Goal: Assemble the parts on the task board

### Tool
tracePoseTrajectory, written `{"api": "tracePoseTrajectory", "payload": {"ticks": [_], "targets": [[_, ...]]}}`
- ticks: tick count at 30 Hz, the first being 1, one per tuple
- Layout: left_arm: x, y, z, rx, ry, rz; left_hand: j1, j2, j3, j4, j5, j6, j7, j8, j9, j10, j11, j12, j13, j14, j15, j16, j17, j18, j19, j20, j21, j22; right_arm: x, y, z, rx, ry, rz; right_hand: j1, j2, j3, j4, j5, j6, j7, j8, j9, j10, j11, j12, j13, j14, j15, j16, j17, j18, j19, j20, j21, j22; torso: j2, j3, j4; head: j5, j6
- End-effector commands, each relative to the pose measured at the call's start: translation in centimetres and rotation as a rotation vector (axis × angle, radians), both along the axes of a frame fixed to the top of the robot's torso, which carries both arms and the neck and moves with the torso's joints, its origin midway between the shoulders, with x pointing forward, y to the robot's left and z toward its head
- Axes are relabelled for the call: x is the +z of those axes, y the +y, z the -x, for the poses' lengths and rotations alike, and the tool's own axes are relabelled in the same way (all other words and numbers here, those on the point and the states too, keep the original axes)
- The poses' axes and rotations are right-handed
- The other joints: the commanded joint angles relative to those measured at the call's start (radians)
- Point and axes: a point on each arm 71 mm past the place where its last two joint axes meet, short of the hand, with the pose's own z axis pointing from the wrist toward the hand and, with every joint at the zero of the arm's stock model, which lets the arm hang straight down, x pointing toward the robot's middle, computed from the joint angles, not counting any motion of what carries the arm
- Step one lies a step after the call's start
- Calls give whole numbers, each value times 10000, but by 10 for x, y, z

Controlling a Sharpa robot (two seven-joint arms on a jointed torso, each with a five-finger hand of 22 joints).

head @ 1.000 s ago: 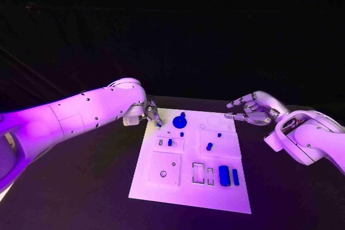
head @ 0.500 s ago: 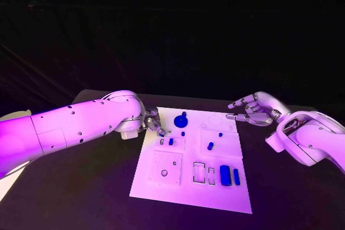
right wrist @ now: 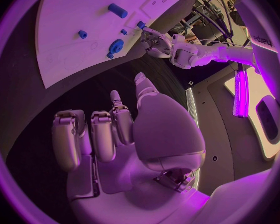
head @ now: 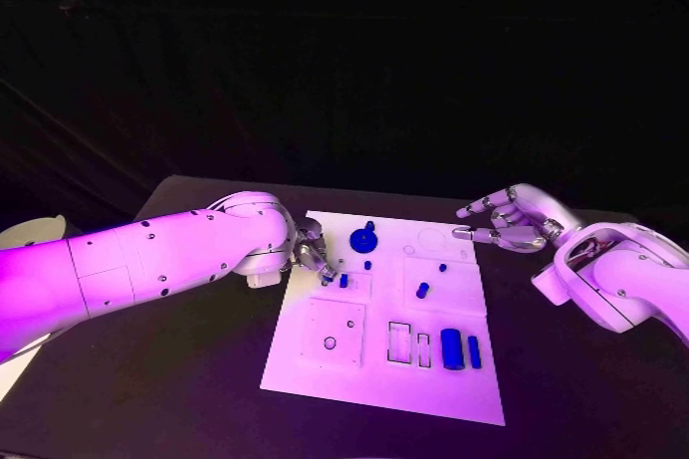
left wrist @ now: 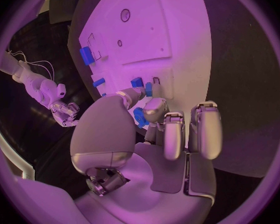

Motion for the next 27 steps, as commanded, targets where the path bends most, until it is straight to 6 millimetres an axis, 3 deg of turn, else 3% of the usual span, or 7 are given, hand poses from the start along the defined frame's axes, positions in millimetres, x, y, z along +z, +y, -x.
{"api": "tracePoseTrajectory", "payload": {"ticks": [1, 14, 23, 27], "targets": [[-1, -1, 1, -237, -43, -262, -41, 41, 1397, -1465, 56, 102, -90, 53, 7, 55, -22, -35, -14, 1039, -90, 31, 2633, -42, 435, -38, 58, 1292, -2, 1, 0, 118, 157, 77, 12, 122, -40, -15, 59, 36, -21, 44, 12, 105, -7, -38, 1429, 824, -37, -45, 1697, 117, 433, 4, -48, 1538, 10, 2, -10, 3, -37], [-5, 2, 0, -153, -31, -672, -43, 30, 1407, -1485, 58, 120, -95, 59, 5, 64, -27, -47, -31, 1039, -94, 31, 2633, -46, 442, -40, 70, 1309, -2, 1, 1, 118, 174, 81, 5, 123, -51, -6, 62, 36, -21, 43, 12, 105, -6, -39, 1428, 823, -38, -48, 1691, 119, 429, 4, -52, 1531, 9, 12, -20, 26, -127], [-7, 5, 1, -240, 168, -861, -50, -7, 1417, -1524, 59, 148, -106, 65, 0, 98, -36, -33, -21, 1039, -98, 31, 2633, -50, 450, -44, 82, 1326, -3, 0, 1, 113, 177, 85, 5, 123, -51, -6, 62, 36, -21, 43, 12, 105, -6, -39, 1428, 823, -38, -48, 1691, 119, 429, 4, -52, 1531, -1, 9, 17, 5, -159], [-8, 5, 2, -251, 289, -864, -53, -16, 1417, -1531, 59, 155, -109, 67, -1, 107, -38, -27, -15, 1039, -98, 31, 2633, -52, 453, -45, 88, 1334, -3, 0, 1, 123, 141, 69, -1, 124, -64, 2, 66, 36, -21, 43, 12, 102, -7, -47, 1423, 823, -38, -48, 1692, 118, 431, 3, -51, 1535, 2, 10, -1, 6, -178]]}}
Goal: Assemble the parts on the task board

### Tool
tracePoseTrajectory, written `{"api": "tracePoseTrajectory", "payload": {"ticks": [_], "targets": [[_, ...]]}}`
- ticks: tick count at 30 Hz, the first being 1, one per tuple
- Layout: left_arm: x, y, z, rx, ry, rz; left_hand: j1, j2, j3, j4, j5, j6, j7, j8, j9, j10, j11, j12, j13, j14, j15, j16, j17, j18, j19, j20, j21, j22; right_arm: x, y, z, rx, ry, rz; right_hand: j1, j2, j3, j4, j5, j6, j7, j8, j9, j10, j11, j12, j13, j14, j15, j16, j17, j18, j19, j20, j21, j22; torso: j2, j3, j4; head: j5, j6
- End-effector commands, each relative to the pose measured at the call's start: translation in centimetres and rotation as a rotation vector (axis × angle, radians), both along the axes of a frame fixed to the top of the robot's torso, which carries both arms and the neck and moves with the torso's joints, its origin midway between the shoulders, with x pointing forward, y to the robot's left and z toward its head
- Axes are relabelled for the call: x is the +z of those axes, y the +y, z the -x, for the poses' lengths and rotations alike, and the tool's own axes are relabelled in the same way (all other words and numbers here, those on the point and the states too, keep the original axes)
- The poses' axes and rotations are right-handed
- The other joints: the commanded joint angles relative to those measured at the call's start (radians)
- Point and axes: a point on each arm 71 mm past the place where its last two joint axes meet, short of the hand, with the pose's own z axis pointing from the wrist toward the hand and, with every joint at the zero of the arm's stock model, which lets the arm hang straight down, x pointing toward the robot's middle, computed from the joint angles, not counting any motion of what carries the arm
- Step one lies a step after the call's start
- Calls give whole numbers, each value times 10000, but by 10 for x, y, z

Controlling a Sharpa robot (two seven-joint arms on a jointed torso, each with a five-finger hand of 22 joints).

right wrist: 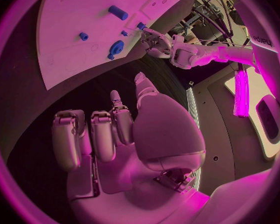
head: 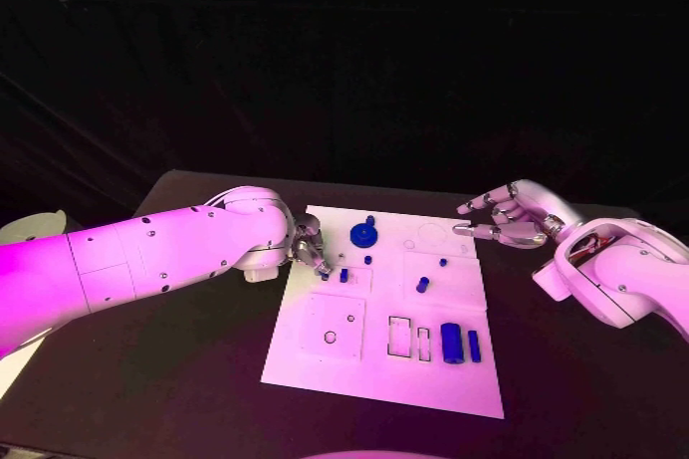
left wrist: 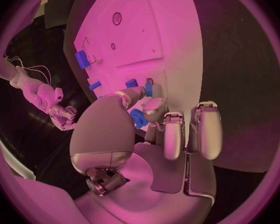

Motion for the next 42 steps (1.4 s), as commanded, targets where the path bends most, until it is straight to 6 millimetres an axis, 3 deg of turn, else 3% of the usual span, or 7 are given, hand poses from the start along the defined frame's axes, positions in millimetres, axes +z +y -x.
{"api": "tracePoseTrajectory", "payload": {"ticks": [1, 23, 33, 42], "targets": [[-5, 2, 3, -122, 373, -364, 22, 58, 1273, -1327, 44, 120, -107, 25, 18, 70, -3, -30, 9, 1075, -61, 31, 2635, -52, 452, -45, 46, 1332, -1, 1, 0, 120, 44, 36, -1, 124, -65, 2, 66, 36, -21, 43, 12, 102, -6, -47, 1417, 823, -38, -48, 1695, 117, 431, 3, -51, 1539, 5, 0, -9, 6, -24], [-6, -2, 5, -351, 569, -392, 15, 29, 1289, -1360, 57, 156, -120, 29, 9, 102, -13, -28, 4, 1075, -64, 31, 2635, -58, 463, -48, 63, 1356, -2, 2, 0, 158, 97, 53, -1, 124, -65, 2, 66, 36, -21, 43, 12, 102, -6, -47, 1417, 823, -38, -48, 1695, 117, 431, 3, -51, 1539, 5, 4, -23, 62, -39], [-7, -3, 7, -526, 762, -506, -69, -96, 1367, -1474, 464, 297, -153, 10, -57, 231, -45, -3, 17, 1075, -86, 31, 2635, -77, 496, -65, 119, 1439, -2, 2, 0, 159, 96, 51, -1, 124, -65, 2, 66, 36, -21, 43, 12, 102, -6, -47, 1417, 823, -38, -48, 1695, 117, 431, 3, -51, 1539, 10, 7, -15, 59, -27], [-7, -4, 6, -582, 862, -601, -90, -110, 1375, -1487, 545, 317, -157, 7, -67, 250, -49, 5, 24, 1075, -89, 31, 2635, -81, 503, -68, 131, 1455, -1, 2, 1, 158, 94, 49, -1, 124, -65, 2, 66, 36, -21, 43, 12, 102, -6, -47, 1417, 823, -38, -48, 1695, 117, 431, 3, -51, 1539, 5, 7, -18, 62, -66]]}}
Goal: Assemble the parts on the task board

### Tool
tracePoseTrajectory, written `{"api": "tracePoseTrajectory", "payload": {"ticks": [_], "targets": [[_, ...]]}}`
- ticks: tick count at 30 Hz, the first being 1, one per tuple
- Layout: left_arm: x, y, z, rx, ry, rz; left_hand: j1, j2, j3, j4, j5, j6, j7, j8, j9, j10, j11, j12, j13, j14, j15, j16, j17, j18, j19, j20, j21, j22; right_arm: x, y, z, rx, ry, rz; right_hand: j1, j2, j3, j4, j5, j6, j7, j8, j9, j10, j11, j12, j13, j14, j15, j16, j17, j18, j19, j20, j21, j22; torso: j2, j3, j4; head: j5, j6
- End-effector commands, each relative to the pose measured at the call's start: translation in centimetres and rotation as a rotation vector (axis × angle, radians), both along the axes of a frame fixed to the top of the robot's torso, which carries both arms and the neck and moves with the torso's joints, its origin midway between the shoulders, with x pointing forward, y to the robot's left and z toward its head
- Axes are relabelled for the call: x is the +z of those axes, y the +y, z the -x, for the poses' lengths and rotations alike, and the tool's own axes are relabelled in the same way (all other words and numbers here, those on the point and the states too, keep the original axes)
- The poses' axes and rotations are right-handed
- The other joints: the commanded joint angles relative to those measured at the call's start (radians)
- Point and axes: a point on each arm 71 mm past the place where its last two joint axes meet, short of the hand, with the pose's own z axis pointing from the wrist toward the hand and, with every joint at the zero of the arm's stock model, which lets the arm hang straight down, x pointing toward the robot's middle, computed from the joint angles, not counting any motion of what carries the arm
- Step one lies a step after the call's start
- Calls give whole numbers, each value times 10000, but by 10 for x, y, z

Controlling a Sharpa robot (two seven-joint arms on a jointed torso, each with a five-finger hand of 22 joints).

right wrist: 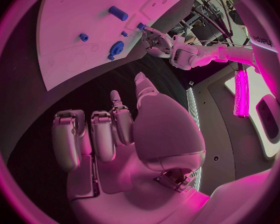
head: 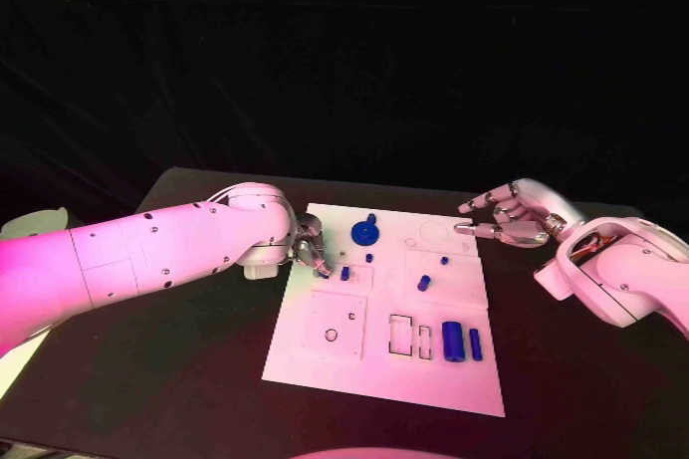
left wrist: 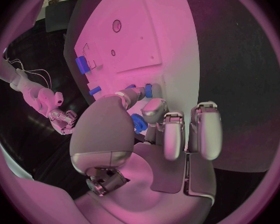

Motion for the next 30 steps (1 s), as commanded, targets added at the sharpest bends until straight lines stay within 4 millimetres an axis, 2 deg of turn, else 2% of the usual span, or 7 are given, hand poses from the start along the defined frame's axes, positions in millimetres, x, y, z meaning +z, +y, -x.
{"api": "tracePoseTrajectory", "payload": {"ticks": [1, 7, 13, 16, 22, 27, 30], "targets": [[-7, -3, 5, -300, 522, -311, -2, -48, 1375, -1433, 56, 232, -173, 12, -10, 70, -6, 7, 11, 1048, -62, 31, 2628, -81, 503, -68, 42, 1455, -1, 1, 1, 124, 54, 46, -1, 124, -66, 3, 66, 36, -21, 43, 12, 102, -6, -47, 1421, 823, -38, -48, 1690, 118, 431, 3, -51, 1542, -4, 0, 3, 2, -12], [-9, -4, 1, -219, 567, -358, -54, -21, 1370, -1404, 101, 247, -167, 5, -22, 85, 0, 2, 1, 1048, -61, 31, 2628, -71, 485, -71, 9, 1416, -1, 2, 1, 128, 56, 43, -8, 123, -100, 20, 81, 38, -22, 44, 12, 103, -8, -45, 1420, 824, -39, -48, 1694, 117, 434, 2, -50, 1546, 0, 1, 8, 9, -21], [-11, -6, -3, -136, 662, -351, -138, 86, 1382, -1345, 125, 238, -158, -16, -40, 75, 7, -34, -38, 1048, -59, 31, 2628, -61, 467, -74, -24, 1381, -1, 2, 1, 165, 62, 72, -8, 124, -105, 22, 85, 38, -22, 44, 12, 104, -8, -43, 1421, 824, -39, -50, 1690, 117, 433, 2, -51, 1544, 6, -10, -18, 5, -16], [-12, -8, -4, -121, 763, -341, -159, 111, 1386, -1334, 126, 234, -156, -21, -44, 70, 9, -46, -51, 1048, -59, 31, 2628, -59, 464, -74, -30, 1374, -1, 2, 2, 182, 68, 83, -8, 124, -105, 22, 85, 38, -22, 44, 12, 104, -8, -43, 1421, 824, -39, -50, 1690, 117, 433, 2, -51, 1544, 0, -1, 1, -17, -30], [-15, -9, -5, -174, 1005, -395, -259, 149, 1343, -1295, 112, 225, -152, -27, -49, 56, 17, -74, -85, 1048, -55, 31, 2628, -55, 456, -72, -46, 1359, -1, 2, 2, 191, 93, 103, -2, 130, -109, 24, 100, 39, -23, 44, 12, 106, -8, -38, 1423, 824, -40, -49, 1693, 116, 434, 1, -51, 1546, -3, -4, -1, -26, -56], [-16, -8, -4, -267, 1209, -509, -436, 172, 1099, -1247, 77, 271, -200, -3, -47, 91, -2, -27, -47, 1048, -62, 31, 2628, -57, 458, -66, -44, 1371, -1, 2, 2, 190, 114, 120, 4, 134, -113, 24, 113, 40, -23, 44, 12, 105, -9, -40, 1421, 825, -40, -48, 1695, 117, 434, 1, -52, 1545, -7, 2, 12, -47, -69], [-17, -8, -4, -298, 1280, -556, -627, 124, 699, -1167, 55, 319, -262, -1, -61, 139, -38, 115, 115, 1048, -85, 31, 2628, -57, 456, -71, -50, 1374, -1, 2, 2, 195, 118, 121, 14, 140, -120, 24, 138, 41, -25, 44, 12, 106, -10, -40, 1420, 824, -41, -52, 1691, 117, 434, 0, -53, 1544, -7, 1, 16, -40, -83]]}}
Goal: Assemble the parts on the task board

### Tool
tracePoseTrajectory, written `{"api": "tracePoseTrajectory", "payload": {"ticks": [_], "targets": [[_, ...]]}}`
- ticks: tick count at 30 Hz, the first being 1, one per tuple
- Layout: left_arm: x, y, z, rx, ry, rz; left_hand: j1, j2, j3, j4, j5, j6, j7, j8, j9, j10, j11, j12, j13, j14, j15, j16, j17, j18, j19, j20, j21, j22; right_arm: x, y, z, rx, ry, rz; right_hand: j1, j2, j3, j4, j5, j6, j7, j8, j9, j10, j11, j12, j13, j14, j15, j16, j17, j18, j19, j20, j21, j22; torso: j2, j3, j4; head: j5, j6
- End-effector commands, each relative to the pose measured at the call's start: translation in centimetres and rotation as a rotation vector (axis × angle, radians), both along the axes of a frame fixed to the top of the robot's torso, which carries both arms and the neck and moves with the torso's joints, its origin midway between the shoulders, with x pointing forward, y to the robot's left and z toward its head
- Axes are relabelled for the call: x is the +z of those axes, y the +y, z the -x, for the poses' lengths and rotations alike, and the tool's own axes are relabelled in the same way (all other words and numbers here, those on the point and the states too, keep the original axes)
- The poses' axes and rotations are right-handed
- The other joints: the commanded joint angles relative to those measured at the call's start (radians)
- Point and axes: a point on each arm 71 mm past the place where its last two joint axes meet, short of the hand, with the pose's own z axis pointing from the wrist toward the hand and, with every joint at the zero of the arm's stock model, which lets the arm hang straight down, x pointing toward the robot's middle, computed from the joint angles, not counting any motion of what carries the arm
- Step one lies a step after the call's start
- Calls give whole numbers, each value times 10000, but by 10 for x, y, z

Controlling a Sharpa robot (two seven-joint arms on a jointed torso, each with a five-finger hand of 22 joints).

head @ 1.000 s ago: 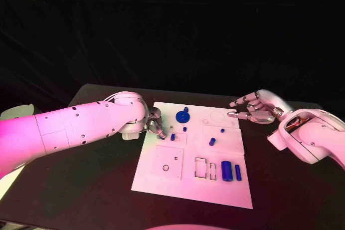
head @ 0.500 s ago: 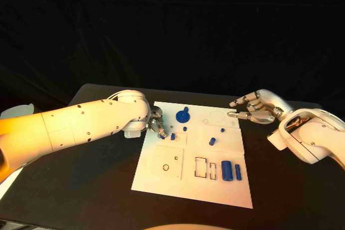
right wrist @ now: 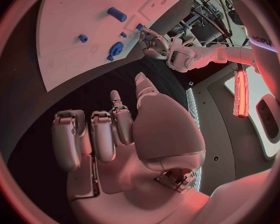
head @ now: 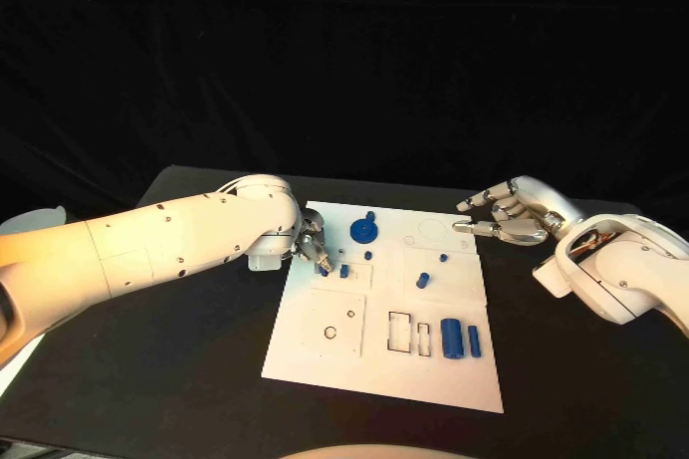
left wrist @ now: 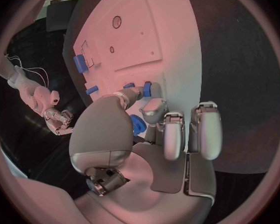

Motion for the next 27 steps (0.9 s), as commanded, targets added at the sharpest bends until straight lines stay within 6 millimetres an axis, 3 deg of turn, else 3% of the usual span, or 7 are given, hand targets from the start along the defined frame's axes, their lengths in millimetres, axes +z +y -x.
{"api": "tracePoseTrajectory", "payload": {"ticks": [1, 8, 11, 12, 14, 15, 27], "targets": [[-15, -1, 8, -343, 843, -317, -273, -86, 550, -899, -23, 89, -211, 25, -11, 74, -39, 91, 61, 1050, -99, 31, 2631, -55, 456, -77, -54, 1374, -1, 2, 1, 145, 73, 97, -20, 106, -51, 9, 84, 42, -25, 45, 12, 106, -10, -40, 1422, 824, -41, -52, 1693, 117, 434, 0, -53, 1539, -1, -3, 4, 5, -1], [-15, 1, 8, -282, 823, -371, -1075, -123, -1144, -142, -93, 339, -250, -40, -125, 70, -76, 174, 141, 1050, -131, 31, 2631, -67, 477, -111, -32, 1425, -1, 1, 1, 139, 61, 94, -13, 111, -58, 10, 104, 42, -25, 45, 12, 103, -11, -47, 1417, 823, -42, -57, 1686, 118, 431, -1, -56, 1534, -3, -5, 3, -1, 0], [-15, 1, 7, -298, 833, -415, -1213, -133, -2273, 176, -223, 432, -267, -123, -215, 67, -81, 232, 208, 1050, -147, 31, 2631, -73, 488, -124, -23, 1451, -1, 2, 1, 143, 67, 96, -12, 111, -60, 11, 111, 42, -25, 45, 12, 100, -11, -55, 1413, 824, -42, -55, 1690, 119, 429, -1, -58, 1530, -3, -4, 1, 5, -3], [-15, 2, 7, -301, 837, -422, -1313, -190, -2489, 271, -565, 454, -246, -132, -227, 75, -74, 255, 235, 1050, -136, 31, 2631, -73, 489, -126, -24, 1452, -1, 2, 1, 145, 69, 97, -17, 115, -66, 17, 117, 43, -25, 45, 13, 107, -11, -38, 1422, 826, -42, -49, 1701, 117, 434, -2, -54, 1539, -4, -3, -1, 7, 0], [-15, 2, 7, -289, 832, -428, -1349, -98, -3025, 539, -1828, 494, -250, -192, -286, 81, -70, 289, 274, 1050, -135, 31, 2631, -73, 490, -120, -28, 1455, -1, 2, 1, 149, 70, 96, -22, 118, -72, 23, 123, 44, -26, 45, 13, 114, -11, -21, 1430, 829, -43, -43, 1711, 115, 439, -2, -49, 1547, -6, 0, -4, 15, 6], [-15, 3, 6, -261, 813, -426, -1144, 12, -3445, 710, -2125, 509, -255, -252, -343, 77, -60, 306, 297, 1050, -151, 31, 2631, -73, 494, -116, -30, 1463, -1, 2, 1, 151, 67, 94, -22, 118, -72, 23, 123, 44, -26, 45, 13, 114, -11, -21, 1430, 829, -43, -43, 1711, 115, 439, -2, -49, 1547, -8, 1, 0, 15, 17], [-15, 7, 3, -28, 639, -360, -745, 378, -4213, 1150, -2175, 591, -257, -292, -415, 95, -74, 362, 366, 1050, -143, 31, 2631, -81, 516, -120, -9, 1510, -1, 1, 1, 139, 63, 96, -38, 127, -89, 41, 136, 46, -26, 46, 13, 112, -11, -30, 1424, 829, -43, -45, 1709, 115, 438, -3, -52, 1544, -8, 0, -5, 23, 60]]}}
